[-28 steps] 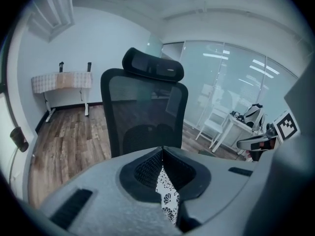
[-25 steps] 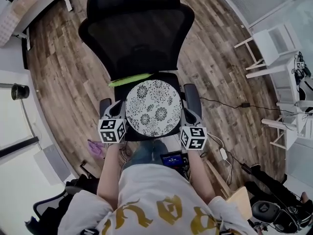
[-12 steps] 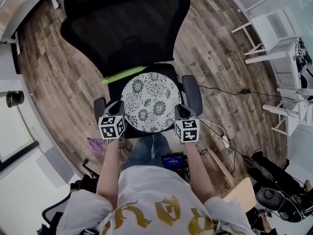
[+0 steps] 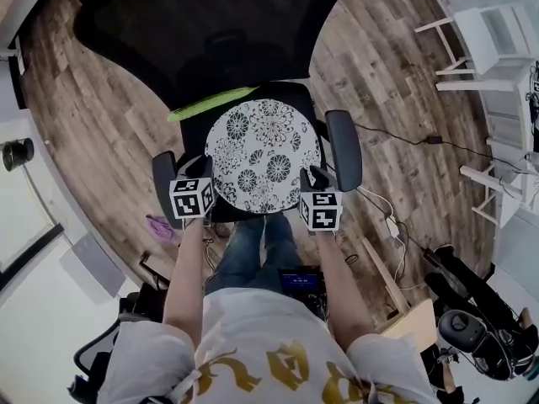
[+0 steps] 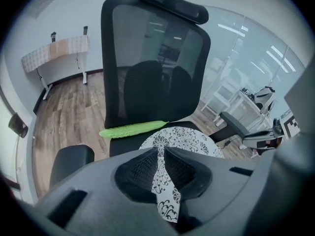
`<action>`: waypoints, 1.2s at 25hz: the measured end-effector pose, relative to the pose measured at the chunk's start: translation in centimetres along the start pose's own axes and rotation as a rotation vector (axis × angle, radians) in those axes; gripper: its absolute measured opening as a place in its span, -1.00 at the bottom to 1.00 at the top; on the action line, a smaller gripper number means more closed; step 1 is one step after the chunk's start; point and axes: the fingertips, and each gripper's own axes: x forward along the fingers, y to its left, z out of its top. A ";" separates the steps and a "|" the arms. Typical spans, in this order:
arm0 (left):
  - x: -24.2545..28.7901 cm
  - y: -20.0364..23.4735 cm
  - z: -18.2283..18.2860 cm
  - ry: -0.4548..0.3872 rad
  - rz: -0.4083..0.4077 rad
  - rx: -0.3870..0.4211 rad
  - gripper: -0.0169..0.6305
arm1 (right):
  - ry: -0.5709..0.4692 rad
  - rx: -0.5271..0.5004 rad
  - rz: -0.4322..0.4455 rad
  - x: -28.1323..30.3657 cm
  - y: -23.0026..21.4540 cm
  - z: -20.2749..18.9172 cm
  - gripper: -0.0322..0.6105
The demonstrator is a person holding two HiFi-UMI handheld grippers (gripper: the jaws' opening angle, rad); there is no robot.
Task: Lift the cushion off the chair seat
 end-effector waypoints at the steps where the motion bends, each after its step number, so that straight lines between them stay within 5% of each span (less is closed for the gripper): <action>1: 0.7 0.3 -0.4 0.015 0.004 0.018 -0.90 | -0.002 -0.011 -0.021 0.7 -0.3 -0.3 -0.69; 13: 6.4 2.8 -6.1 0.119 0.033 0.012 -0.74 | 0.029 -0.024 -0.128 7.3 -3.4 -3.1 -0.55; 23: 10.3 3.5 -9.1 0.178 0.052 0.038 -0.60 | 0.052 0.025 -0.206 11.3 -5.3 -5.6 -0.17; 30: 12.1 4.8 -9.7 0.181 0.133 0.063 -0.41 | 0.018 0.056 -0.324 11.9 -7.5 -5.9 -0.08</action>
